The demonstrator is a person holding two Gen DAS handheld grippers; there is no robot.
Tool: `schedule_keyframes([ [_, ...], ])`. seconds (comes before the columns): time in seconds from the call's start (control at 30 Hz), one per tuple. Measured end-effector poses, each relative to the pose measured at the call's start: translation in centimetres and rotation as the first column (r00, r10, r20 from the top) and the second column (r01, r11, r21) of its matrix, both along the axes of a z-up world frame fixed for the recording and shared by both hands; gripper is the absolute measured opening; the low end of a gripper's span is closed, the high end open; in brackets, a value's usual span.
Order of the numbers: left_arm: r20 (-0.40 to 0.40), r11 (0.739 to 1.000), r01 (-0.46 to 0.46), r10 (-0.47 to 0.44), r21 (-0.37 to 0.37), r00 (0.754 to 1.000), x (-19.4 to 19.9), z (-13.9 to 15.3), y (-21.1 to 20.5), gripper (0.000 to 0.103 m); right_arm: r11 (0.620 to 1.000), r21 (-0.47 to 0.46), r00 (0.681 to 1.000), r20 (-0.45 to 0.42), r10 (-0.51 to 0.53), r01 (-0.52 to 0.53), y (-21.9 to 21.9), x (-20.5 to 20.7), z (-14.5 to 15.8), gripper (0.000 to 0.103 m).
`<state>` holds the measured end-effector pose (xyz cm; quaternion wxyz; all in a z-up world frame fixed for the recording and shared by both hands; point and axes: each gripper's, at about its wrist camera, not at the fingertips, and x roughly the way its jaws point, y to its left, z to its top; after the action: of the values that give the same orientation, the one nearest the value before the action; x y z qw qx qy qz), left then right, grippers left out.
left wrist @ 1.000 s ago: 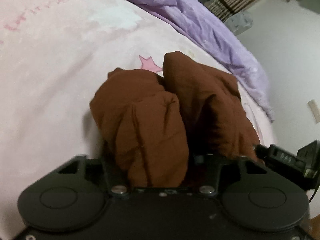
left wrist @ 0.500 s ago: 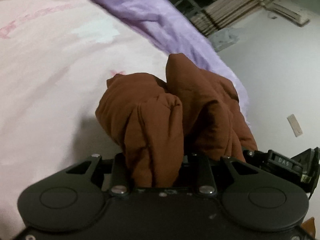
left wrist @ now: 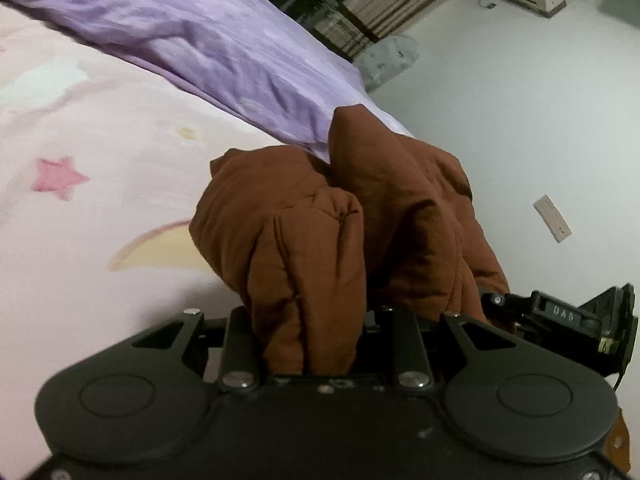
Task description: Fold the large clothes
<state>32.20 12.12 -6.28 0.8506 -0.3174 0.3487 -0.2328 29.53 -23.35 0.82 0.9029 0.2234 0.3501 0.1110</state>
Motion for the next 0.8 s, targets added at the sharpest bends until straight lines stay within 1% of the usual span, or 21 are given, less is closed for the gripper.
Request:
schedule_keyframes([
  [0.13,0.009,0.997,0.071,-0.071,0.009,0.997,1.6,0.3,-5.7,0.026,0.998,0.002,0.998,0.009,-0.066,0.066,-5.2,-1.6,0.8,0.053],
  [0.3,-0.019,0.982,0.188,-0.188,0.001,0.982,4.5,-1.2,-13.4,0.026,0.988,0.027,0.988,-0.018,-0.153,0.153,-12.9,-4.0,0.4,0.055],
  [0.37,-0.035,0.972,0.234,-0.234,0.005,0.972,5.5,-2.1,-16.3,0.026,0.981,0.038,0.981,-0.031,-0.19,0.191,-15.7,-4.7,-0.3,0.055],
  [0.47,-0.062,0.959,0.285,-0.284,0.0,0.957,7.4,-3.6,-19.5,0.026,0.97,0.05,0.97,-0.05,-0.236,0.238,-18.8,-5.3,-1.6,0.057],
  [0.53,-0.077,0.948,0.317,-0.317,-0.012,0.945,7.7,-4.7,-21.2,0.028,0.968,0.028,0.968,-0.05,-0.248,0.249,-20.1,-5.3,-2.5,0.061],
  [0.63,-0.141,0.944,0.326,-0.33,-0.05,0.934,9.4,-7.6,-22.5,0.033,0.962,0.032,0.96,-0.071,-0.269,0.272,-22.4,-5.0,-4.7,0.07],
  [0.67,-0.155,0.946,0.321,-0.325,-0.05,0.933,9.7,-8.5,-22.6,0.039,0.959,0.042,0.957,-0.089,-0.276,0.28,-23.4,-5.0,-5.6,0.076],
  [0.7,-0.17,0.948,0.314,-0.318,-0.052,0.933,9.9,-9.3,-22.5,0.051,0.957,0.057,0.955,-0.104,-0.279,0.286,-24.0,-4.8,-6.6,0.086],
  [0.73,-0.198,0.954,0.292,-0.299,-0.064,0.933,10.2,-10.3,-22.1,0.057,0.954,0.084,0.955,-0.101,-0.279,0.288,-24.6,-4.8,-7.5,0.091],
  [0.77,-0.226,0.957,0.275,-0.29,-0.093,0.93,10.7,-11.1,-21.7,0.067,0.949,0.13,0.957,-0.076,-0.28,0.288,-25.5,-4.9,-8.4,0.098],
  [0.8,-0.252,0.95,0.264,-0.299,-0.164,0.92,11.3,-12.2,-20.8,0.067,0.94,0.169,0.955,-0.064,-0.289,0.296,-25.9,-5.1,-9.1,0.099],
])
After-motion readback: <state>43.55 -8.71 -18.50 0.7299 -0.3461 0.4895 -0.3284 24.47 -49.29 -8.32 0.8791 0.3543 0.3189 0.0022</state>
